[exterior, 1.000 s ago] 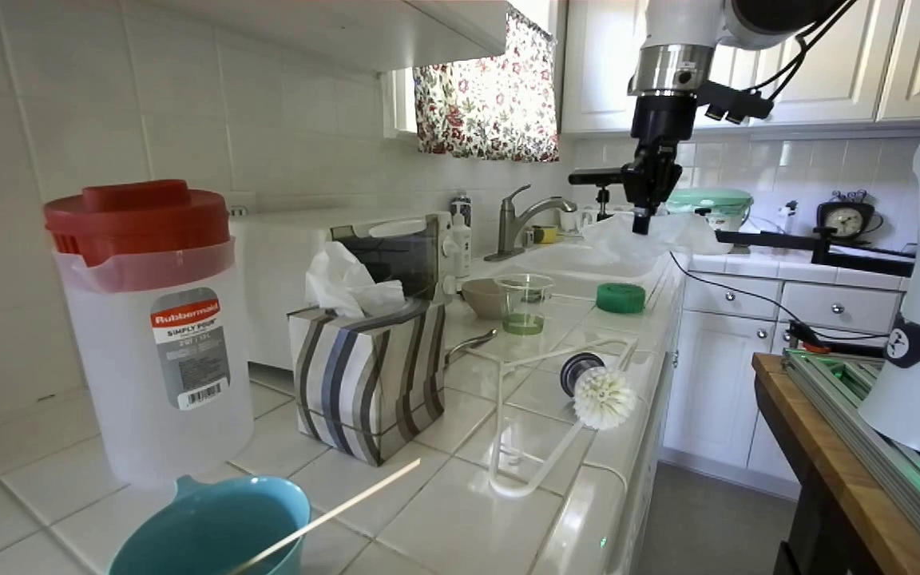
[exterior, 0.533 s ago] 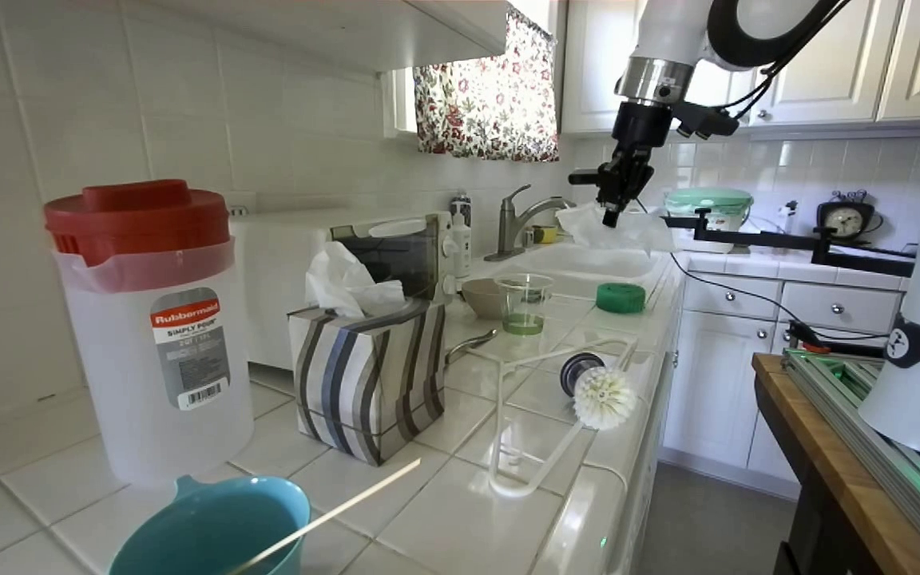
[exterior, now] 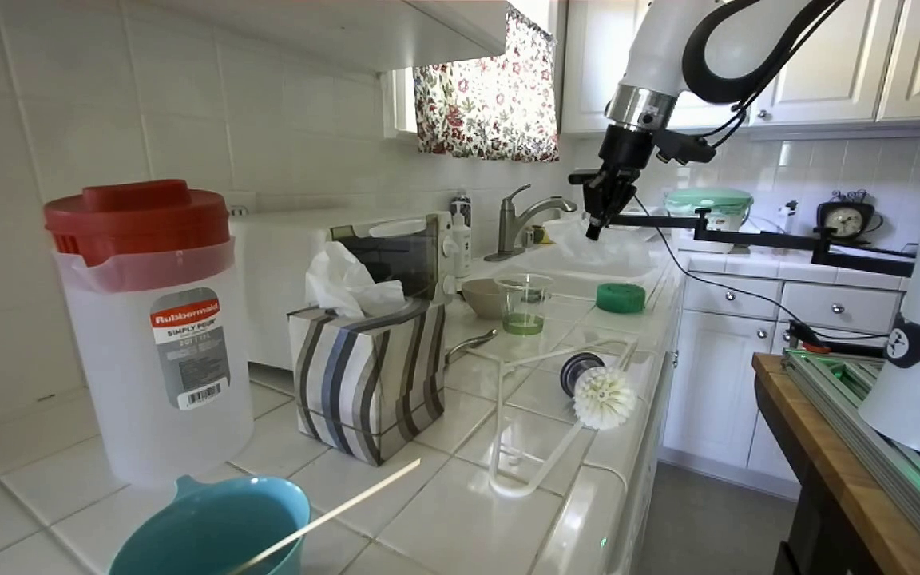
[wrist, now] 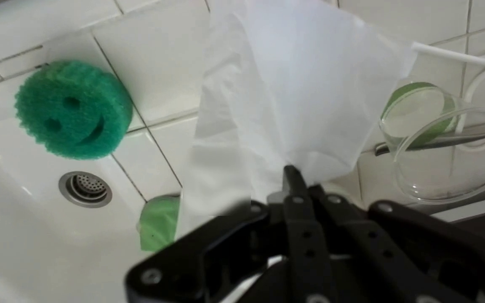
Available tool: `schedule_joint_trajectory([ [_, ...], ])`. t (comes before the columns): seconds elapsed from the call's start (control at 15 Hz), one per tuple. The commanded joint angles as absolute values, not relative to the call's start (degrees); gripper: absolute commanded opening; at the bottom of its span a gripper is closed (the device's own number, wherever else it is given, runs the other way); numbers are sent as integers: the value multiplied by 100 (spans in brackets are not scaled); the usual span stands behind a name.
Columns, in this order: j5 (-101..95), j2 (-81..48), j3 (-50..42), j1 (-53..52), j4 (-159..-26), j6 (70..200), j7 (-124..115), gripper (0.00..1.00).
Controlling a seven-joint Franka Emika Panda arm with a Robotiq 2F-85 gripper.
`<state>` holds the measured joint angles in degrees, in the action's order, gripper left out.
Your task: Use the white napkin to wipe the top of the oven.
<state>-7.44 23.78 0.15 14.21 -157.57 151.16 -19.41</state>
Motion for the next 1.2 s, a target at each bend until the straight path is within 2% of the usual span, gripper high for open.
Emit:
schedule_joint_trajectory([
  [0.0,-678,1932,-124,1340,-15670,15723,-1552,0],
  [0.33,-503,1358,-269,1185,-15567,16281,-1268,0],
  [0.8,-394,1113,-405,1054,-15488,16406,-1082,0],
  [0.87,-373,1115,-402,1053,-15483,16398,-1081,26],
  [0.93,-424,1133,-370,1081,-15483,16396,-1137,28],
  [1.13,-527,1197,-319,1133,-15484,16344,-1231,48],
])
